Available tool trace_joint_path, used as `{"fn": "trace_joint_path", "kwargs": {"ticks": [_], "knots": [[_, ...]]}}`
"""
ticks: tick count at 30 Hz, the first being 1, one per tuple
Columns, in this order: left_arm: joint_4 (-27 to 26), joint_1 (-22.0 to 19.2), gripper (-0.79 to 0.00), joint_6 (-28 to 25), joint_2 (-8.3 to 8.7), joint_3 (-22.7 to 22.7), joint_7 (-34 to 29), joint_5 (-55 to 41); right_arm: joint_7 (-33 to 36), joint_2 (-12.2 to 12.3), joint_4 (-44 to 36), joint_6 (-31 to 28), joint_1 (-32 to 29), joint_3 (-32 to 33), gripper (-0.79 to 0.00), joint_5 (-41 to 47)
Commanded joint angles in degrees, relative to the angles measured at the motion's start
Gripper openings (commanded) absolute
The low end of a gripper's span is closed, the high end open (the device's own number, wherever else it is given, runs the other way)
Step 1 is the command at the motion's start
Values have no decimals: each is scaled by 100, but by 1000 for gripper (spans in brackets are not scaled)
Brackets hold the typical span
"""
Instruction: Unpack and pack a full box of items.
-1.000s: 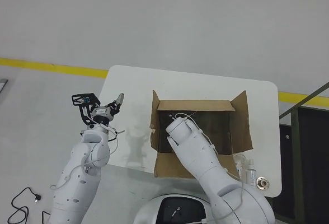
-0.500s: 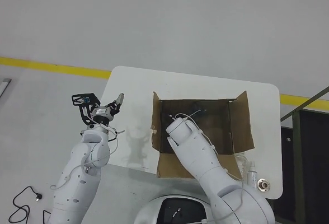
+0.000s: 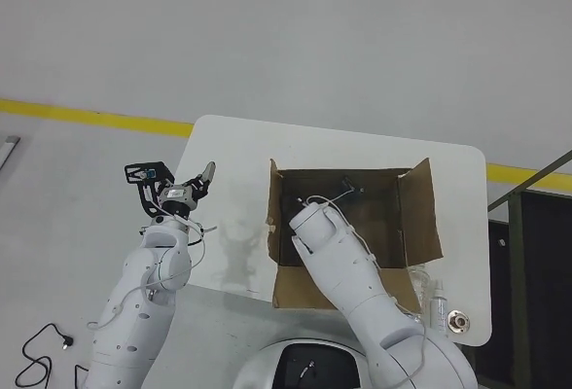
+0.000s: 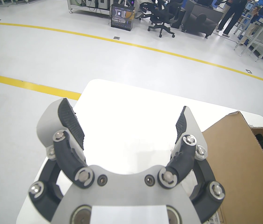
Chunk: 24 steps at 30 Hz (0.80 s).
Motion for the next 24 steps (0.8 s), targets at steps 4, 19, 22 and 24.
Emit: {"fn": "trace_joint_path", "kwargs": {"ticks": [4,19,22,24], "knots": [[0,0,0,0,0,0,0,0,141,4,82,146,22,-5,-372,-36],[0,0,0,0,0,0,0,0,11,-23,622,-24,206,158,-400,225],[0,0,0,0,0,0,0,0,-47,-29,719,-62,260,187,-409,268],[0,0,0,0,0,0,0,0,-83,-32,784,-76,296,211,-419,303]]}}
